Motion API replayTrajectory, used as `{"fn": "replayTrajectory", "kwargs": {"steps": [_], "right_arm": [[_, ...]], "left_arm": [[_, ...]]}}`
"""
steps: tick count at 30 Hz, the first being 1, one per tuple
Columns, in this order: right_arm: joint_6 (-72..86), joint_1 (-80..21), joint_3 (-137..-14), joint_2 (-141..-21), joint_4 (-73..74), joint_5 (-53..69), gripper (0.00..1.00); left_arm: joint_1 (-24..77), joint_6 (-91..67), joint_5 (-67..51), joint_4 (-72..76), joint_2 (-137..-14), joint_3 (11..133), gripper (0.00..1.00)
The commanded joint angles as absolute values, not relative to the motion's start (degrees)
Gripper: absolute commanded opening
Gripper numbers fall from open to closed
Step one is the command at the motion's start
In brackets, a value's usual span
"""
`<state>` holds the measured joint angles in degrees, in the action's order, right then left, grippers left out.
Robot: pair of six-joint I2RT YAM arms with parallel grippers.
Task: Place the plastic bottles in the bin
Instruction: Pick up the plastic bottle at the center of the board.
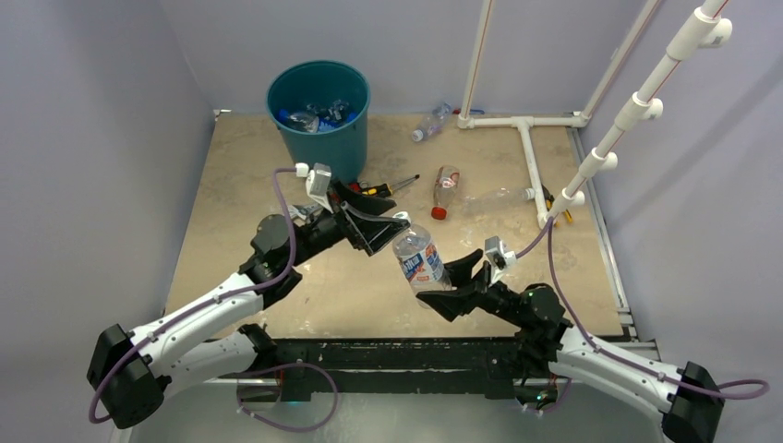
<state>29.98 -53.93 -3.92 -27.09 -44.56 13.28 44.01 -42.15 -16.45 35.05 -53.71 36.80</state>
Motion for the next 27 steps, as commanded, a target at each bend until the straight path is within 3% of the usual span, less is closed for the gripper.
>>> {"fn": "replayTrajectory", "kwargs": {"steps": [1,8,14,16,21,23,26,27], "right_arm": [[29.05,-53.82,-4.22,-28.19,-46.82,14.1,0.39],[28.92,-53.79,-4.86,-28.85,-46.85,13.71,0.39],[29.17,-53.8,-5.04,-30.07,-47.87,13.05,0.39],[29.25,-53.86,-5.01,-30.15,-48.14,12.85,0.39],[29.65,-53.79,-5.23,-30.73,-48.19,13.08,0.42],[30.31,-53.84,-5.51,-30.99,-47.53,12.86,0.53],[31.83,-53.79,-6.7,-31.07,-44.35,11.95,0.91],[32.16,-53.79,-7.31,-30.62,-43.05,11.83,0.98]], "left_arm": [[44.44,-43.86,-21.29,39.89,-55.19,39.75,0.83],[45.6,-43.77,-22.38,38.76,-55.79,39.59,0.66],[46.78,-43.76,-23.68,38.32,-56.44,39.3,0.6],[47.01,-43.45,-23.64,38.16,-56.22,39.2,0.47],[47.16,-42.42,-22.92,37.28,-55.1,39.18,0.0],[47.11,-41.9,-21.98,36.6,-54.47,39.15,0.0],[47.11,-39.55,-19.09,34.79,-52.67,39.51,0.0],[47.12,-37.95,-17.57,32.98,-51.94,40.18,0.0]]}}
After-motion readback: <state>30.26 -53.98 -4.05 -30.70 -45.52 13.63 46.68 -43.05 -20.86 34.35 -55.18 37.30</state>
